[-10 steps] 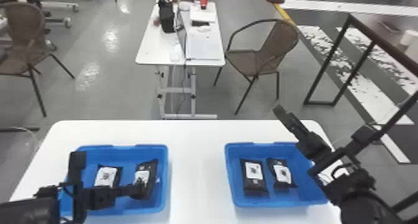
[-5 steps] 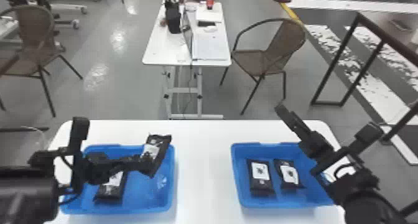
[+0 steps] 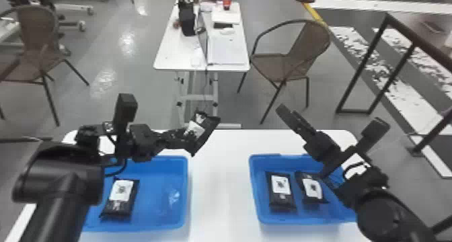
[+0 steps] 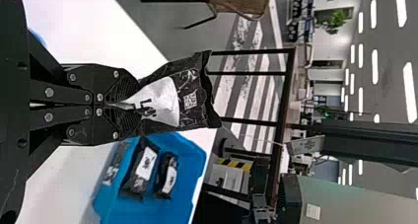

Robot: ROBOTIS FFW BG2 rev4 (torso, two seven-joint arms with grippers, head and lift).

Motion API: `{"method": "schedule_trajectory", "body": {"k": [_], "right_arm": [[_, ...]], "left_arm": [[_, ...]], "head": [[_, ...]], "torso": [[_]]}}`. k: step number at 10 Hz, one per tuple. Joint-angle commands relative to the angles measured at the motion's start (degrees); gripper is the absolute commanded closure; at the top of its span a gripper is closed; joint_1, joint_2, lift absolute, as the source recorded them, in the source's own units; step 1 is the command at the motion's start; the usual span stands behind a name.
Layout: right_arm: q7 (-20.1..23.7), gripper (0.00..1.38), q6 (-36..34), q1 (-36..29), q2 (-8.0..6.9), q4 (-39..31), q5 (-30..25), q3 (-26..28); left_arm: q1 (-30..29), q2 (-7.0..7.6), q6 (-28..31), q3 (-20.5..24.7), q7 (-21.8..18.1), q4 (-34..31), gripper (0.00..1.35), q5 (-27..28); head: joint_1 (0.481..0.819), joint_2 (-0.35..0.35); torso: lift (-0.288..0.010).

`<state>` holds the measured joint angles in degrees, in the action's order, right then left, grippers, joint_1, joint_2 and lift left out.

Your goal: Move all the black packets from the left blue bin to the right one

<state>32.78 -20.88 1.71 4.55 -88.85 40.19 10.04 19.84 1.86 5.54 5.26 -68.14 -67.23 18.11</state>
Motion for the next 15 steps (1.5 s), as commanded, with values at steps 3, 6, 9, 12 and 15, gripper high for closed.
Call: {"method": "schedule_trajectory", "body": {"k": [3,6,9,12,15], "right_arm": [[0.0,0.36,0.0,1.7,0.02,1.9,0.2,-2.5],[0.4,0.36,0.0,3.8,0.02,4.3,-0.2,-6.5],[2.4,0.33,0.5,6.5,0.02,7.3,-1.5,-10.2],[2.5,0.81,0.6,7.5,-0.07,8.6,-1.7,-12.5],[2.5,1.25,4.6,6.7,-1.21,9.0,-2.7,-12.6]], "left_arm": [[6.1,-1.25,-7.4,-7.4,4.7,12.3,1.21,-7.4],[7.9,-2.01,-8.4,-11.4,5.8,14.7,1.21,-10.5],[8.9,-2.01,-8.4,-13.5,6.0,15.5,1.21,-12.4],[9.0,-2.01,-8.0,-13.6,6.2,15.6,1.21,-13.0],[8.8,-2.01,-8.3,-13.4,6.7,15.6,1.21,-13.4]], "head": [[0.695,-0.121],[0.695,-0.139],[0.695,-0.119],[0.695,-0.101],[0.695,-0.09]], "torso": [[0.0],[0.0],[0.0],[0.0],[0.0]]}}
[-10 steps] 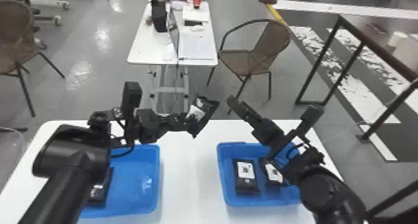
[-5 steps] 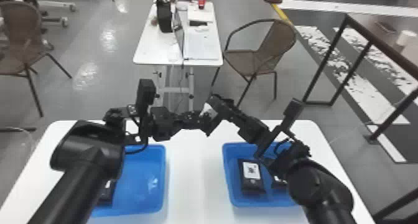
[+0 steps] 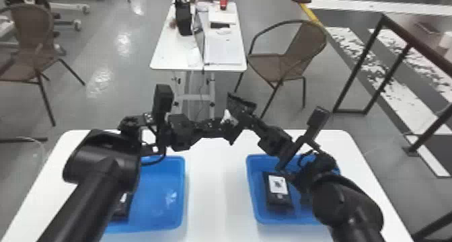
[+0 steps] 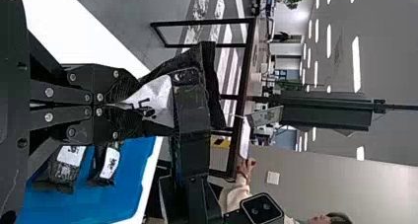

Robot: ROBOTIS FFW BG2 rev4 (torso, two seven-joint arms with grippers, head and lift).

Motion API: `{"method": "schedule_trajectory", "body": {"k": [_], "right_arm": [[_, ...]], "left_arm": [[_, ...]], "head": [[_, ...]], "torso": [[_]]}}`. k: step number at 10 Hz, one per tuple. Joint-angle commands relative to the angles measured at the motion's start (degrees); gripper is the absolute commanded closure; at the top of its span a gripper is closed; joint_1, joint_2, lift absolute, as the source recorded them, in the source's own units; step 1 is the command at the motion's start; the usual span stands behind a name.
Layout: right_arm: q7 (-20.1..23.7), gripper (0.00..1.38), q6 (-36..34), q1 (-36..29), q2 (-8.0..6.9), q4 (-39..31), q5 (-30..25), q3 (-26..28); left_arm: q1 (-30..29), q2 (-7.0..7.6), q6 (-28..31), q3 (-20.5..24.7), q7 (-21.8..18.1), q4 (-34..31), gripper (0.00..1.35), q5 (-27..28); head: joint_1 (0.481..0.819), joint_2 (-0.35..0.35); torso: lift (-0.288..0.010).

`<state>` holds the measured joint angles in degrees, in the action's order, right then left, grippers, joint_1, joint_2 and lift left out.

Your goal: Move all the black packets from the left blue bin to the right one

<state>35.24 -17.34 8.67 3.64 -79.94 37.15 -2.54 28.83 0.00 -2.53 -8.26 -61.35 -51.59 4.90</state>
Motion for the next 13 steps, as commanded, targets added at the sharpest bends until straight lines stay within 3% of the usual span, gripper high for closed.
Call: {"method": "schedule_trajectory", "body": {"k": [1,2,3,4,7,10,11,13], "right_arm": [[0.1,1.25,1.9,-1.0,-0.74,0.3,2.0,0.0],[0.4,1.25,2.7,-1.4,-0.92,0.6,3.2,0.0],[0.5,1.25,3.1,-1.5,-0.65,0.5,3.7,0.4],[0.9,1.25,3.1,-1.5,-0.21,0.5,3.9,2.1],[0.9,1.25,3.1,-4.9,1.98,0.8,4.2,10.5],[0.9,1.25,2.9,-6.9,2.07,8.4,4.2,14.7],[0.9,1.25,3.0,-6.3,2.16,12.4,3.4,14.8],[0.9,1.19,3.1,-3.3,2.69,22.0,2.8,15.0]], "left_arm": [[-0.6,-0.15,-1.1,0.3,1.9,0.0,1.14,0.1],[-1.6,-0.15,-2.1,1.2,4.0,-0.1,0.92,-1.8],[-2.9,-0.15,-2.3,3.1,4.9,-0.9,0.49,-2.7],[-5.4,-0.15,-1.9,5.4,5.9,-4.5,0.16,-2.2],[-15.9,1.49,5.3,12.6,10.8,-17.8,0.0,-6.3],[-24.3,2.9,9.6,21.7,10.8,-29.4,0.0,-8.2],[-26.2,3.16,10.3,23.5,10.8,-31.1,0.0,-8.6],[-28.0,3.07,11.2,25.0,10.8,-31.9,0.14,-7.7]], "head": [[0.695,-0.089],[0.695,-0.086],[0.695,-0.08],[0.695,-0.077],[0.695,-0.079],[0.695,-0.072],[0.695,-0.063],[0.695,-0.03]], "torso": [[0.0],[0.0],[0.0],[0.0],[0.0],[0.0],[0.0],[0.0]]}}
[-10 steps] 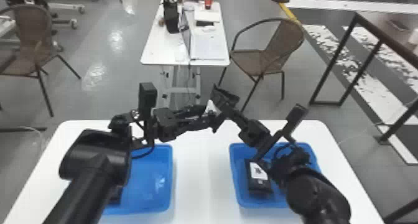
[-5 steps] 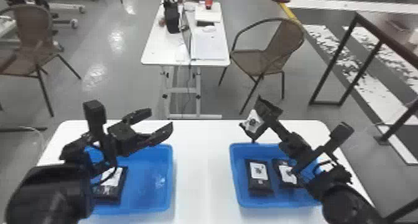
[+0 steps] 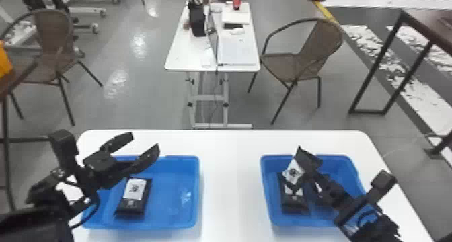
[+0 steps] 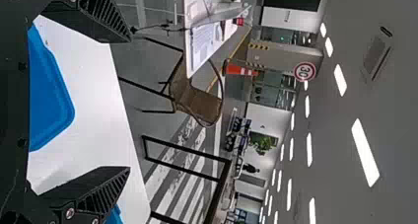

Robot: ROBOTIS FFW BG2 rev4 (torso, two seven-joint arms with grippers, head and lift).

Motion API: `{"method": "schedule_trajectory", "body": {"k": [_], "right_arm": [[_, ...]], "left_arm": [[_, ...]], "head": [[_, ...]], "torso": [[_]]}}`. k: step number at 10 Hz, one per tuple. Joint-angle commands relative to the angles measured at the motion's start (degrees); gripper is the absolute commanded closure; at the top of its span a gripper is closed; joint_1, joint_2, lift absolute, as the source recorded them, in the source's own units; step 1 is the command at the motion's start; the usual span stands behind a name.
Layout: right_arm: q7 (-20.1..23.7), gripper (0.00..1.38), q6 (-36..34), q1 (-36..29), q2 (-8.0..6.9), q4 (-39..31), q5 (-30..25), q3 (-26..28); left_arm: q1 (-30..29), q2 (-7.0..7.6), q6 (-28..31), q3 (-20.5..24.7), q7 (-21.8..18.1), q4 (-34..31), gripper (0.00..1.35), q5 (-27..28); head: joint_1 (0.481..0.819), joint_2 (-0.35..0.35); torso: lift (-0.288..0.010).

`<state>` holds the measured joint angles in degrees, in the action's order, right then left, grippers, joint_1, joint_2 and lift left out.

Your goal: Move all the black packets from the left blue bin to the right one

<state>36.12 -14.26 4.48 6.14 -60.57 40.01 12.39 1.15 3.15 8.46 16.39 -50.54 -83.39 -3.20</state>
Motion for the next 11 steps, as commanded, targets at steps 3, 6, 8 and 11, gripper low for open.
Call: {"method": "schedule_trajectory", "body": {"k": [3,6,8,11], "right_arm": [[-4.4,0.0,3.9,1.9,1.07,3.8,-3.2,3.0],[-5.5,0.35,6.4,-3.4,-0.6,-9.0,1.1,6.9],[-5.6,0.42,6.5,-5.4,-1.3,-14.0,3.6,7.1],[-5.5,0.42,6.5,-6.7,-2.62,-16.0,5.1,7.0]], "left_arm": [[-0.9,-2.62,6.4,2.9,0.0,-0.1,0.14,7.1],[-1.0,-3.3,18.8,3.4,4.0,-3.4,0.15,18.9],[-0.2,-3.3,28.9,2.9,5.7,-3.4,0.15,24.8],[1.5,-3.3,33.2,3.0,9.1,-2.0,0.15,29.5]], "head": [[0.695,-0.033],[0.695,-0.079],[0.695,-0.068],[0.695,-0.035]], "torso": [[0.0],[0.0],[0.0],[0.0]]}}
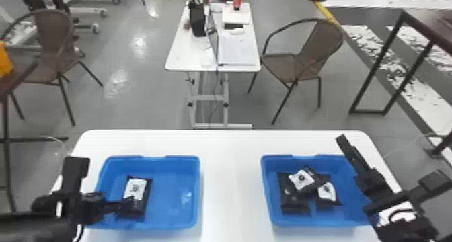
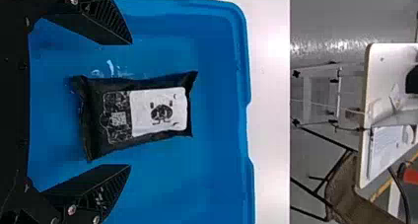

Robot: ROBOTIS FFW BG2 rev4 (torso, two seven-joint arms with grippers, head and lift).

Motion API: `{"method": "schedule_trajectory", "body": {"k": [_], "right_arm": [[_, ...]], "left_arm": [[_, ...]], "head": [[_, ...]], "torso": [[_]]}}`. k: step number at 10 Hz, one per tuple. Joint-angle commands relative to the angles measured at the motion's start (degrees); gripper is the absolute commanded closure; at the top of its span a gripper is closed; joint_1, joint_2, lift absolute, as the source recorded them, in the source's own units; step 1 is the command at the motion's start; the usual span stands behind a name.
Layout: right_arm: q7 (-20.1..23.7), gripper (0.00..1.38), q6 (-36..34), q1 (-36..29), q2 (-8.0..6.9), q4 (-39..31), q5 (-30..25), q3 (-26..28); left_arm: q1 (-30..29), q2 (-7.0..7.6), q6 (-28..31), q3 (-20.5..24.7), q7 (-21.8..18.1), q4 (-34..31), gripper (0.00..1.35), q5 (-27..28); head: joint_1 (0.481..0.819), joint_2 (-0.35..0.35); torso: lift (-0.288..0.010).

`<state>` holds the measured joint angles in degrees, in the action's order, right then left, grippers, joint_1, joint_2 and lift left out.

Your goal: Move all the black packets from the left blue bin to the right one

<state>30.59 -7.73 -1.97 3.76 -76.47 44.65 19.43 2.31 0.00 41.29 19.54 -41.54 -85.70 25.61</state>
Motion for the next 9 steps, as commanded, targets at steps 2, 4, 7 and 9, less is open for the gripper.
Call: {"method": "schedule_trajectory", "body": {"k": [2,4,7,9], "right_arm": [[0.0,0.42,0.0,-1.5,-0.42,-0.4,1.2,0.0],[0.5,0.42,0.0,-1.7,-0.6,-0.3,2.0,-0.1],[1.1,0.42,0.0,-2.0,-0.69,0.2,2.9,-0.1],[1.2,0.42,-0.1,-2.0,-0.69,0.4,3.6,-0.3]], "left_arm": [[3.6,0.09,-2.5,-0.7,2.1,7.7,0.15,-1.1],[6.2,0.7,-2.5,-2.8,4.5,12.8,0.16,-1.3],[8.5,1.23,-0.8,-3.9,5.8,17.7,0.34,-0.9],[8.8,2.81,-0.7,-5.5,5.8,18.5,0.87,-1.4]], "head": [[0.695,-0.011],[0.695,-0.026],[0.695,-0.035],[0.695,-0.036]], "torso": [[0.0],[0.0],[0.0],[0.0]]}}
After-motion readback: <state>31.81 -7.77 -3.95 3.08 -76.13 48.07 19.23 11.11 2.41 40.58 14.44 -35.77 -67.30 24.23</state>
